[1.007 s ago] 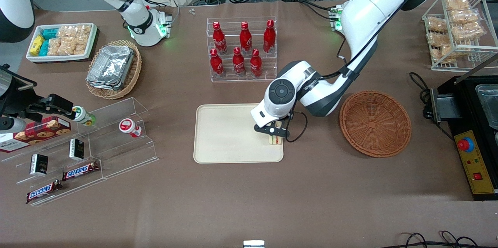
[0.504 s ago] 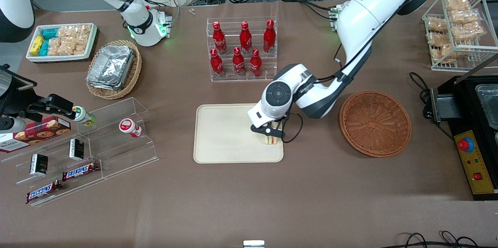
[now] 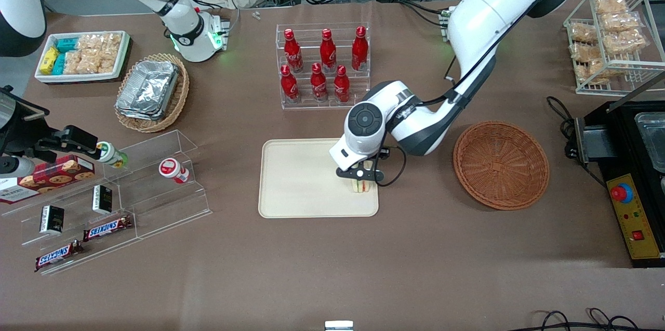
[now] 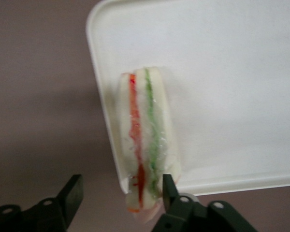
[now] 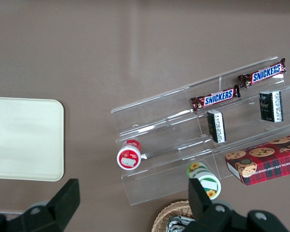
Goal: Place sandwich from basket to tray
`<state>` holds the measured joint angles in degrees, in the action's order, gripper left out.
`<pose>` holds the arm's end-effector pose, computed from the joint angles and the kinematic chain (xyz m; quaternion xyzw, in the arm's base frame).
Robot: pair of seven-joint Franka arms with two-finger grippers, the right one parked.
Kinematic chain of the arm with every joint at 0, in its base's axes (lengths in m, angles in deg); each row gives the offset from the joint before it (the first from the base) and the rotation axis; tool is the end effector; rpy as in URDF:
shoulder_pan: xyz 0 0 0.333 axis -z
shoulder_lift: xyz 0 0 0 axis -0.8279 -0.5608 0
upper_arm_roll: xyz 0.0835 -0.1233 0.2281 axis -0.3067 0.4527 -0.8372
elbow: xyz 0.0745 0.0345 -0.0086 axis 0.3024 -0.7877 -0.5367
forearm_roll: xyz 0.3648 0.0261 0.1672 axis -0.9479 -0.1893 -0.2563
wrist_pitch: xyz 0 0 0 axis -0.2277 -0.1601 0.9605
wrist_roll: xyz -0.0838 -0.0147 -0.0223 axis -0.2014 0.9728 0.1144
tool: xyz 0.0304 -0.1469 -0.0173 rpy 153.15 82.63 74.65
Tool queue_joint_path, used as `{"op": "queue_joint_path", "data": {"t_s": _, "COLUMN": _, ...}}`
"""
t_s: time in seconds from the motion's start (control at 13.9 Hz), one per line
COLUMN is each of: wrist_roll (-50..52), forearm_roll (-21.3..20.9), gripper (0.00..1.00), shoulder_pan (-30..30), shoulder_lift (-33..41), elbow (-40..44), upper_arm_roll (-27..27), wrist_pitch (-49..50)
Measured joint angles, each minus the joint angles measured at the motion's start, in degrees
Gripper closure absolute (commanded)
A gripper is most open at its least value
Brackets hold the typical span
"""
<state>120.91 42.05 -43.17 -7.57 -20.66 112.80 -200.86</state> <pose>0.5113 -0.4340 0.2090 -0.9952 0.0706 0.0632 0.0235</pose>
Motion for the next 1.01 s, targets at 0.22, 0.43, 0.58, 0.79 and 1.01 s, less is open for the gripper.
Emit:
{"op": "queue_joint_path", "data": {"t_s": 0.22, "wrist_roll": -4.9, "forearm_roll": 0.0, "gripper": 0.0, "shoulder_pan": -2.8, "shoulder_lift": 4.9, "elbow": 0.3, "upper_arm_roll": 0.0, "wrist_pitch": 6.4}}
{"op": "queue_joint_path", "data": {"t_s": 0.43, "wrist_roll": -12.1, "forearm_roll": 1.9, "gripper": 0.0, "shoulder_pan": -7.0, "shoulder_lift": 8.7, "elbow": 0.3, "upper_arm_roll": -0.1, "wrist_pitch": 11.7}}
{"op": "queue_joint_path", "data": {"t_s": 0.58, "wrist_roll": -19.4, "forearm_roll": 4.5, "gripper": 0.0, "shoulder_pan": -11.1, "shoulder_lift": 11.0, "elbow": 0.3, "upper_arm_roll": -0.1, "wrist_pitch": 15.3}}
{"op": "queue_joint_path", "data": {"t_s": 0.79, "wrist_roll": -29.9, "forearm_roll": 5.3, "gripper": 0.0, "shoulder_pan": -17.5, "shoulder_lift": 14.9, "elbow": 0.4, "upper_arm_roll": -0.2, "wrist_pitch": 19.3}}
{"op": "queue_joint_path", "data": {"t_s": 1.01, "wrist_roll": -39.8, "forearm_roll": 5.5, "gripper": 0.0, "shoulder_pan": -23.5, "shoulder_lift": 18.7, "elbow": 0.5, "upper_arm_roll": -0.4, "wrist_pitch": 22.4}}
